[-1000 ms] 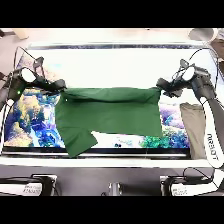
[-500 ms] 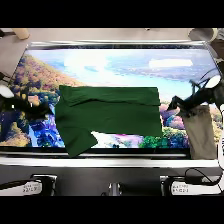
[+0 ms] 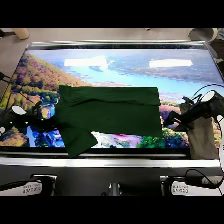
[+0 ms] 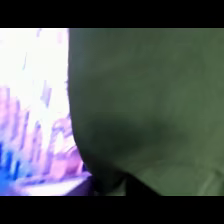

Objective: Fold the shirts.

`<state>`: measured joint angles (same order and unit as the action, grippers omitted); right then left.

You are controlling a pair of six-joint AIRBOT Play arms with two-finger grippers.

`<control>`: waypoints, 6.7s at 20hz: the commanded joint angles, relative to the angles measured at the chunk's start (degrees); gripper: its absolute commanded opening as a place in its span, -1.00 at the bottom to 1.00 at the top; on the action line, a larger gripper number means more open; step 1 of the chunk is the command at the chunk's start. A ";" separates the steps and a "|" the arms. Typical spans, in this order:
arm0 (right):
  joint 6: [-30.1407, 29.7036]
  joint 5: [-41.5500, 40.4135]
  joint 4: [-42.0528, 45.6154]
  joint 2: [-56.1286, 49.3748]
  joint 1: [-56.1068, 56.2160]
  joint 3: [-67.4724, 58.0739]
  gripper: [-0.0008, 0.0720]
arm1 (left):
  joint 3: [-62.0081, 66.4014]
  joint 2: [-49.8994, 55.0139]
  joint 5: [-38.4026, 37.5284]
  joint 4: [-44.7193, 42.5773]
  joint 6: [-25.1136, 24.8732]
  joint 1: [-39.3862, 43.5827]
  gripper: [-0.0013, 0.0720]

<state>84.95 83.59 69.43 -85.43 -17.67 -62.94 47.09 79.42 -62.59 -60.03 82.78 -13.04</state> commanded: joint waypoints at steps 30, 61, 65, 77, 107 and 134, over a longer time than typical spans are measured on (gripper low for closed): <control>2.49 -5.05 16.61 41.75 9.92 -50.03 -0.91 | 71.38 -38.07 -6.78 -10.82 4.81 0.85 -0.88; 4.37 -9.88 8.83 -10.78 10.08 -23.02 -0.91 | 34.01 13.46 -2.97 -7.43 0.26 8.68 -0.87; 5.35 -10.08 4.76 -13.09 10.08 -17.64 -0.81 | 25.94 15.50 -1.90 -7.15 3.85 10.47 -0.69; 2.19 -2.78 5.22 10.16 2.19 7.08 0.52 | -9.14 -11.37 -11.28 -4.68 -3.67 0.61 0.46; -0.33 -18.38 -5.46 15.41 3.48 7.69 -0.92 | 1.29 -20.31 5.18 5.46 -5.46 5.38 -0.89; 2.01 -12.13 -13.79 -23.85 4.94 -22.93 0.00 | 36.72 10.03 -3.65 12.09 -4.76 13.49 0.36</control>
<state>87.11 70.52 56.75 -107.94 -14.22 -85.91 83.85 90.17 -66.54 -48.01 78.08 -3.55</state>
